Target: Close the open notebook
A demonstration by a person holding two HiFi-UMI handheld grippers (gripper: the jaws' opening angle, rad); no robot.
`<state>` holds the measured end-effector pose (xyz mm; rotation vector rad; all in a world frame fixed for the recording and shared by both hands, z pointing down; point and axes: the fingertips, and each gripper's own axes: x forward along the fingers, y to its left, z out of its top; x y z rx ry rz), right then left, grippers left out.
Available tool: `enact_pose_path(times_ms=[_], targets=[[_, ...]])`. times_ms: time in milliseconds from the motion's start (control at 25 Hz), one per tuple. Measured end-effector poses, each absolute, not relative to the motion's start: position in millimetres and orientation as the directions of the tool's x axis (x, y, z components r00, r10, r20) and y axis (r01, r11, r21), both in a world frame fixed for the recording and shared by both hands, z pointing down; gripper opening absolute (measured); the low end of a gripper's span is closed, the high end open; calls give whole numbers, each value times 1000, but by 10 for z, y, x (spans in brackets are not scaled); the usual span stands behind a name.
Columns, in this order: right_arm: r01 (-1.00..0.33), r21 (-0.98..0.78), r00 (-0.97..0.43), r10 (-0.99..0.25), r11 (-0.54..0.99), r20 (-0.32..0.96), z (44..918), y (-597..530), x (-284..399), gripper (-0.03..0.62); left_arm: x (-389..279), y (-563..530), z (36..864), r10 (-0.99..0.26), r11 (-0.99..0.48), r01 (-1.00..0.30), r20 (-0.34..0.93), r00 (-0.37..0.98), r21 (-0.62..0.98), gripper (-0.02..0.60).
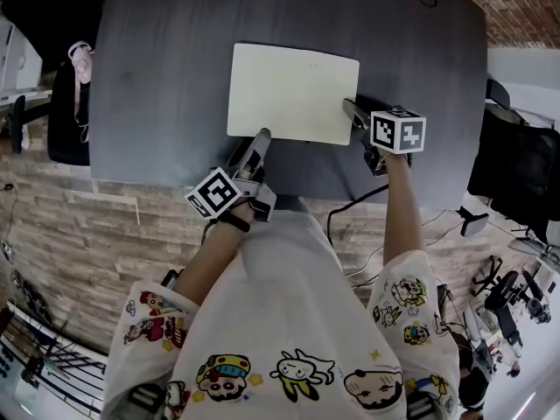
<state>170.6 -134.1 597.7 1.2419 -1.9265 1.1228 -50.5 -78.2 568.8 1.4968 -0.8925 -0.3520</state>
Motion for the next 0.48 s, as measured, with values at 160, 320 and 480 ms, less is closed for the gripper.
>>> enact_pose_path(times_ms=[160,320,480], targets=[[-914,-344,-404,-425,215,810,5981,-1333,1703,169,-779,-932,5676,-759,87,-344,286,585,935,325],[-915,-343,-403,-424,213,811,5986,-1339,1710,169,-935,-1098,5674,-783,94,-323,270,560,942,308],[-916,-343,-401,-422,209,813,5986,-1340,1711,169,-933,-1226,5692,-780,95,-319,270,565,943,290]])
